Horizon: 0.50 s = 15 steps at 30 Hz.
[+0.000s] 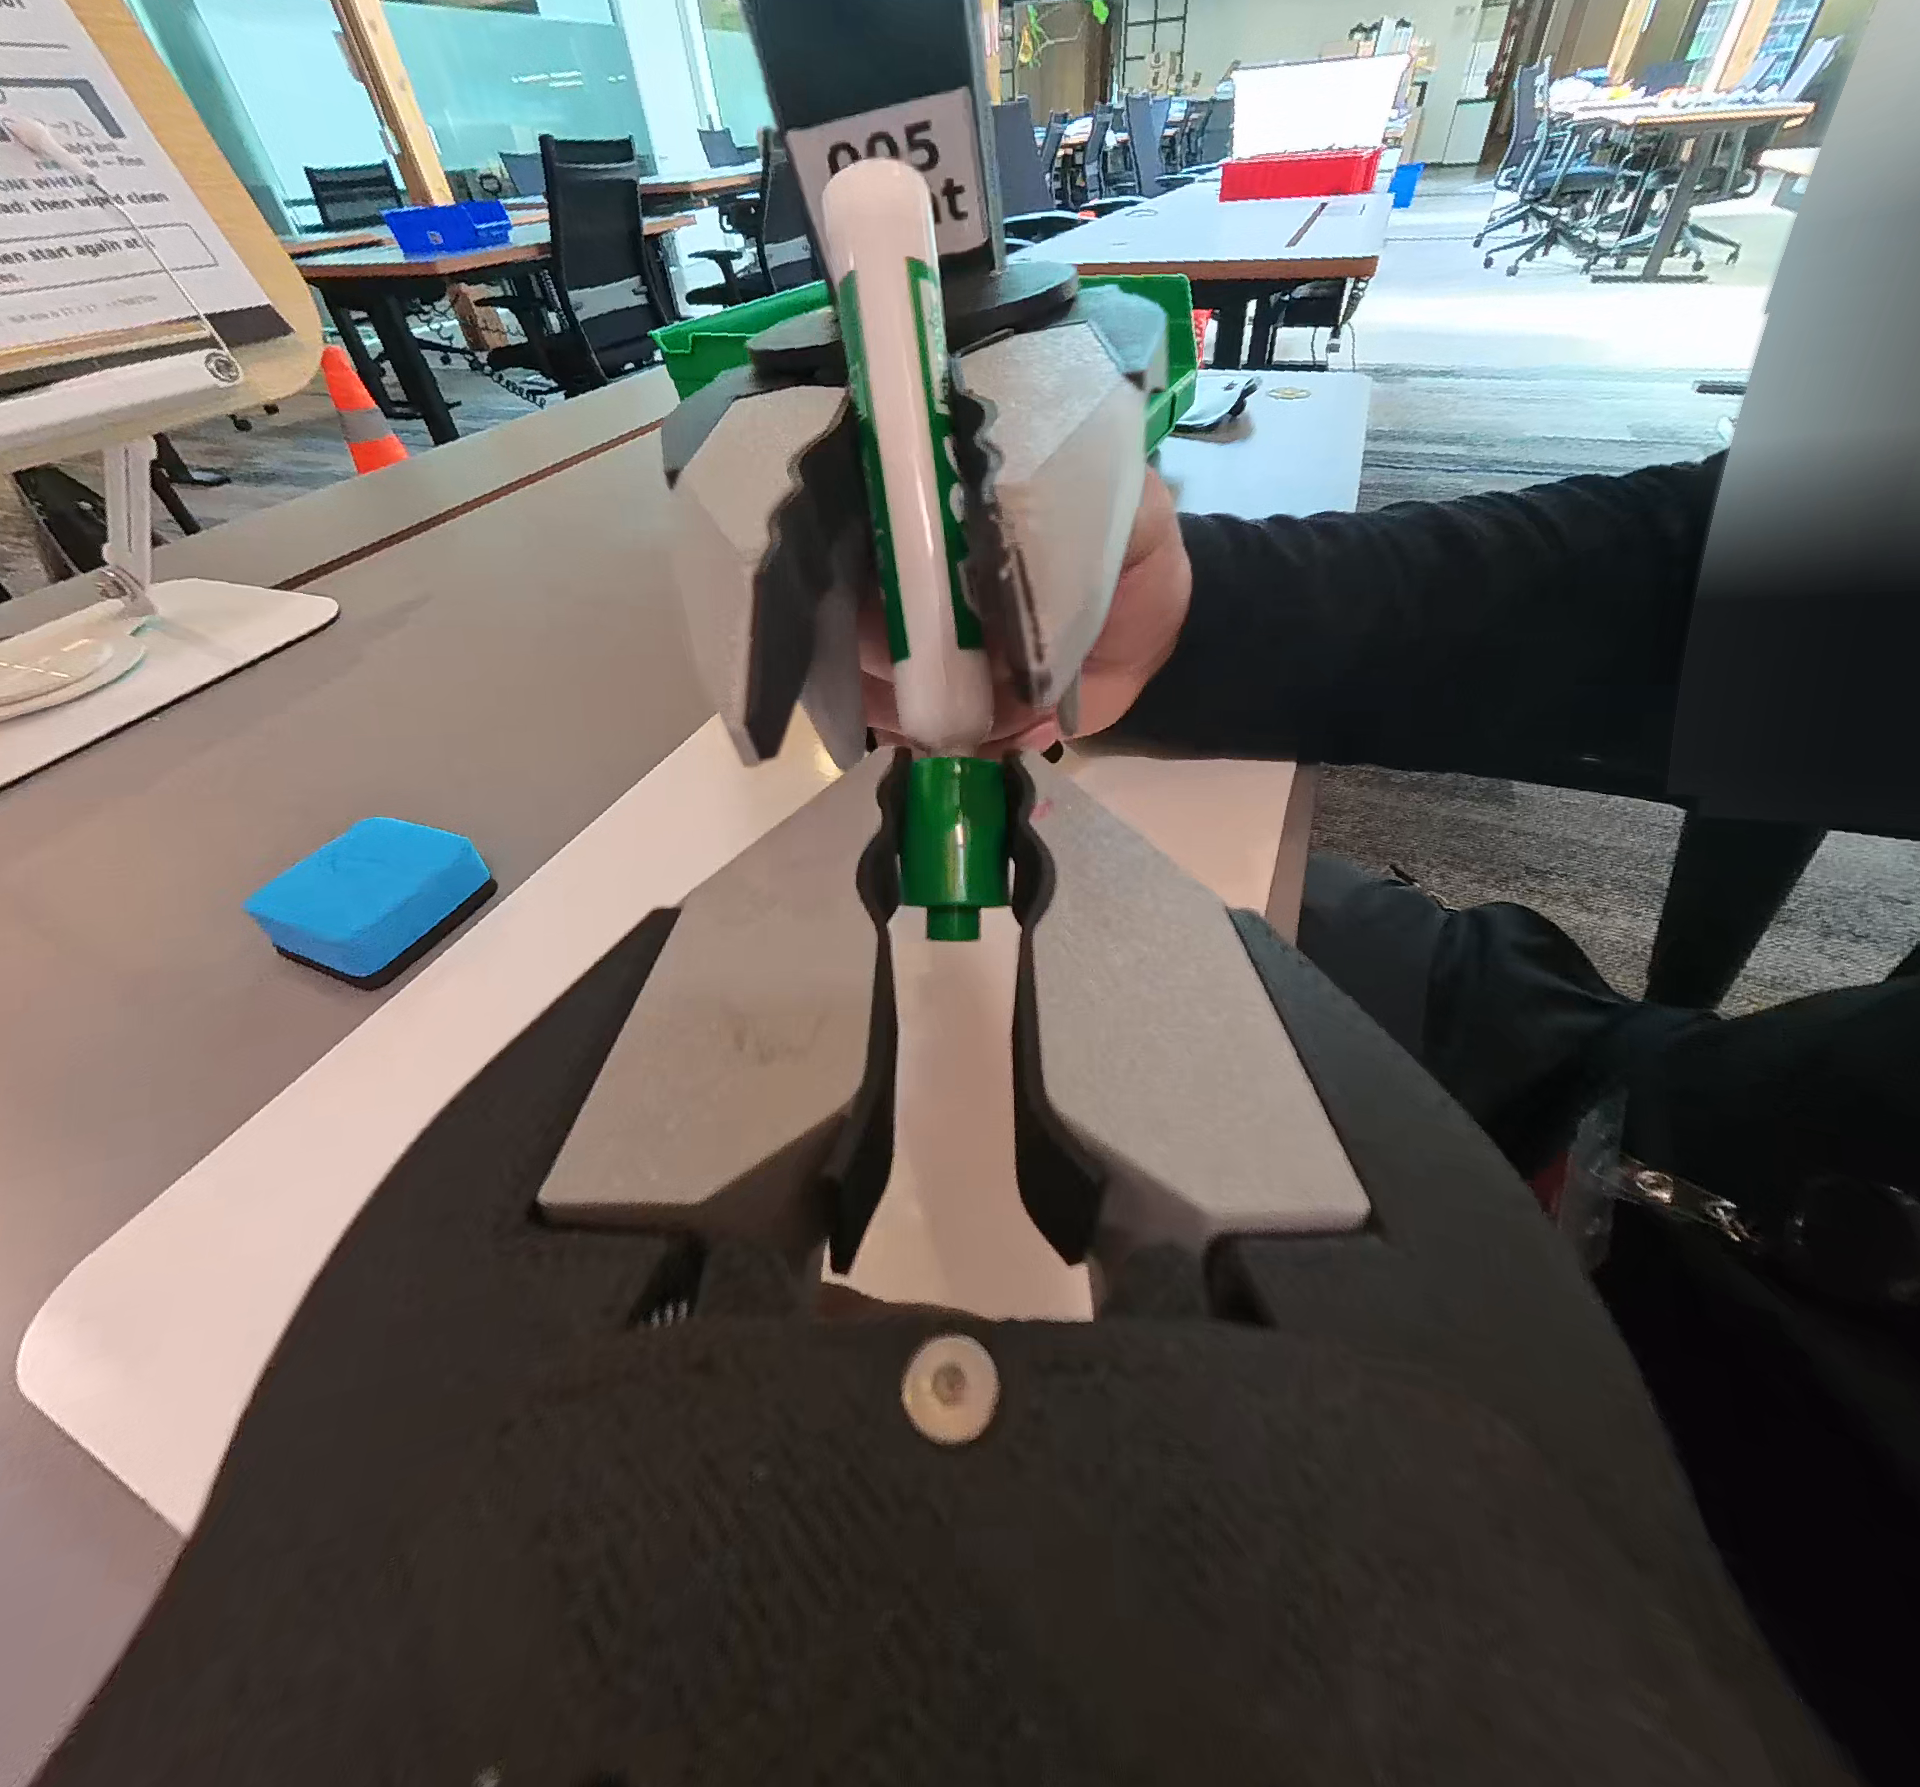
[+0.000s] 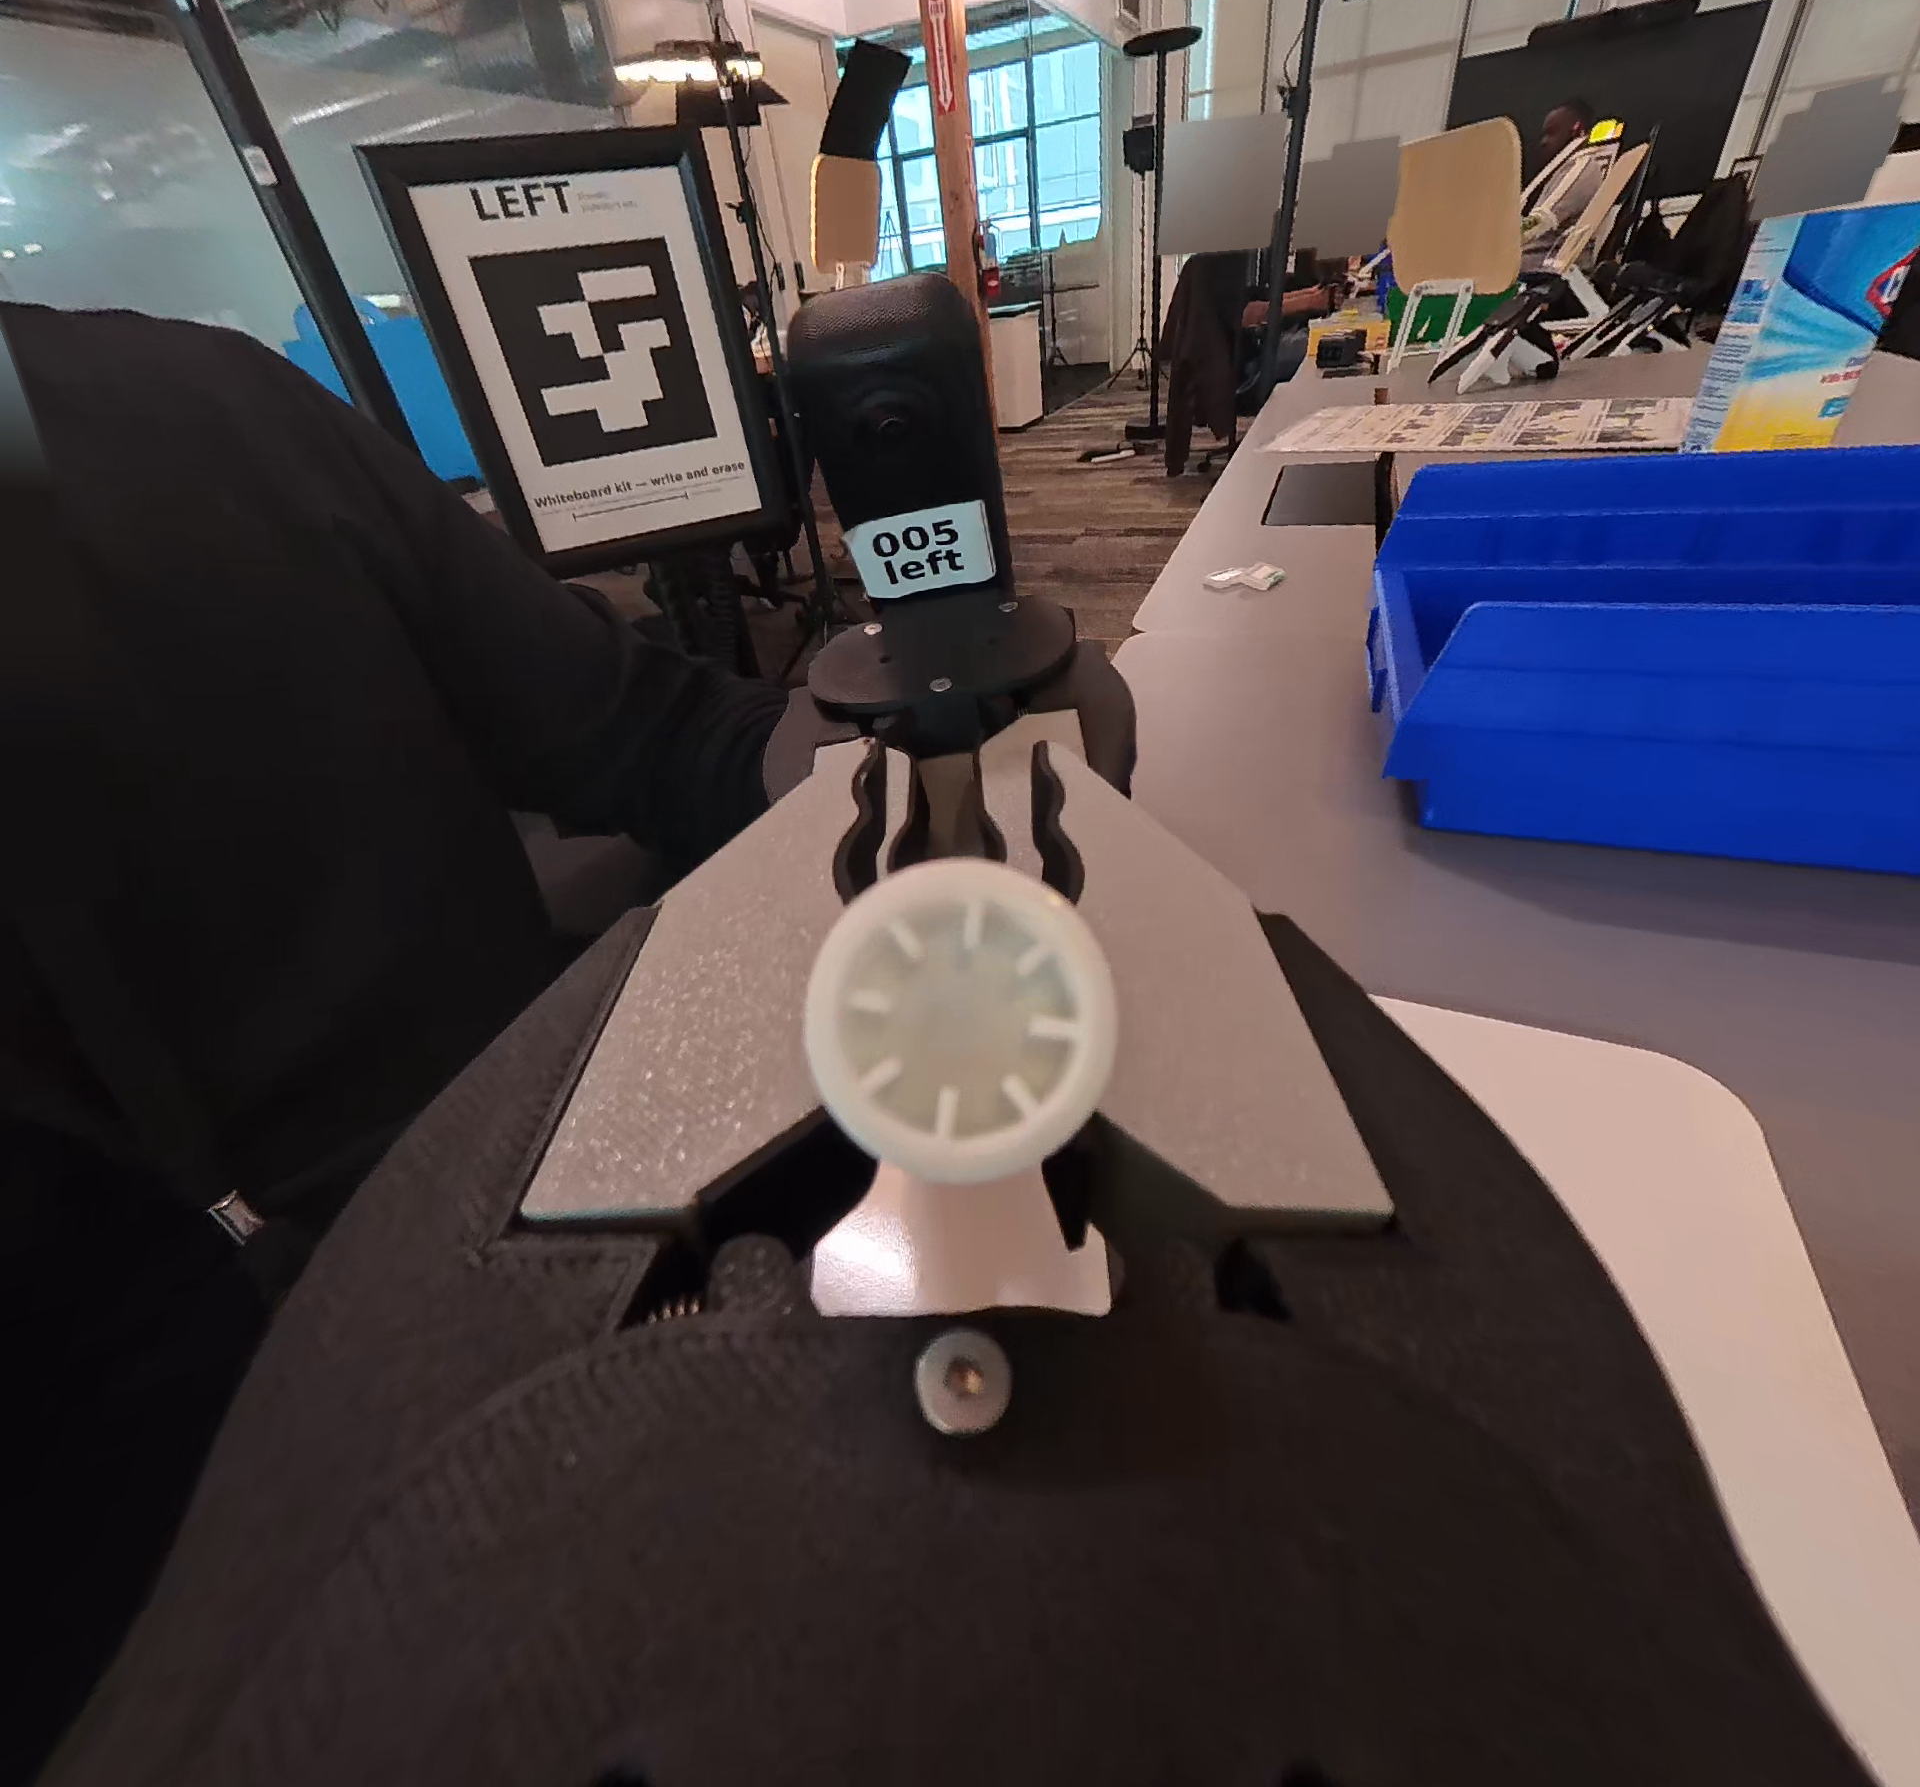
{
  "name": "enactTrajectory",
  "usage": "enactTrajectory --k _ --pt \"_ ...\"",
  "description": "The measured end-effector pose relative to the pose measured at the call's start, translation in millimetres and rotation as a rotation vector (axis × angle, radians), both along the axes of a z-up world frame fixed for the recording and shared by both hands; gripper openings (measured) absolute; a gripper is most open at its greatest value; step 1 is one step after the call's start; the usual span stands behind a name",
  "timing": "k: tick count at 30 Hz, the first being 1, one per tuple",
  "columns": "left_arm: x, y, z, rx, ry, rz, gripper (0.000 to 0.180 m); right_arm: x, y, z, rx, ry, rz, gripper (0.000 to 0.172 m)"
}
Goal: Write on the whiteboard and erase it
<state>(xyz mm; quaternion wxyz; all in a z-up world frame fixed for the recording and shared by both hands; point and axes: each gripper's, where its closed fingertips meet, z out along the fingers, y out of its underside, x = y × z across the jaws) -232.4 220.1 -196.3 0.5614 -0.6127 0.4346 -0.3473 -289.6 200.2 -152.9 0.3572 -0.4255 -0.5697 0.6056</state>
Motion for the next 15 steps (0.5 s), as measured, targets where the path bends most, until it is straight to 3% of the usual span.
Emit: enactTrajectory --k 8,15 --pt "-1 1 1 -0.017 -0.019 -0.010 0.015 15 5 30 -0.009 0.131 -0.021 0.026" --pt "6 -3 3 -0.013 -0.034 -0.022 0.015 4 -4 22 0.013 0.101 -0.008 0.026"
